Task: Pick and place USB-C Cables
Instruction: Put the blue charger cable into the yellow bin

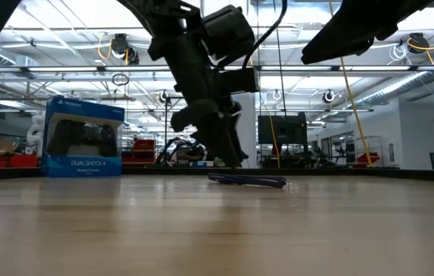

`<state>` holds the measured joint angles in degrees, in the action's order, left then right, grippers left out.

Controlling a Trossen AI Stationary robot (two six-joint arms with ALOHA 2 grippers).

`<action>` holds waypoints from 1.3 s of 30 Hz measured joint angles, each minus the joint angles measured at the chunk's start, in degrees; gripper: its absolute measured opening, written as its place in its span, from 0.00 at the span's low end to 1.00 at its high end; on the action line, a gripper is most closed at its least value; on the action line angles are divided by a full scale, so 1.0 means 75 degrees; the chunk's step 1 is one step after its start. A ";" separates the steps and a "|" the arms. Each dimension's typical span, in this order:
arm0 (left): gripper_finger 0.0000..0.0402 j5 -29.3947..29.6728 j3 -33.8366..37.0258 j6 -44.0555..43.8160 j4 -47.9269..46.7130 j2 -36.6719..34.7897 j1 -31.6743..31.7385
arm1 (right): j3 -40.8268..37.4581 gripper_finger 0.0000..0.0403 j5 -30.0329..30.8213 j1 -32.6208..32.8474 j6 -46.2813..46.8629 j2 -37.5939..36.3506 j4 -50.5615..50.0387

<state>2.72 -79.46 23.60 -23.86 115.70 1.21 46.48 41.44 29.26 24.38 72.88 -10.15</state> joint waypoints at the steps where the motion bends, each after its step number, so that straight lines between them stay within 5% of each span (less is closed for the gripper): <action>1: 0.40 -0.0071 -0.0003 0.0050 0.0067 0.0065 0.0062 | 0.0000 0.36 -0.0042 0.0000 0.0003 0.0000 0.0012; 23: 0.39 -0.0531 -0.0028 0.0335 0.0378 0.0649 0.0422 | 0.0000 0.36 -0.0366 0.0000 0.0052 -0.0003 0.0065; 36: 0.05 -0.0675 -0.0009 0.0182 0.0352 0.0644 0.0417 | 0.0000 0.36 -0.0366 0.0000 0.0050 -0.0003 0.0067; 39: 0.04 -0.0650 -0.0009 0.0094 0.0388 0.0649 0.0422 | 0.0000 0.36 -0.0454 0.0009 0.0041 -0.0003 0.0064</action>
<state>-2.15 -79.53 24.31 -20.96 120.57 4.38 46.48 38.04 29.32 24.69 72.86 -9.67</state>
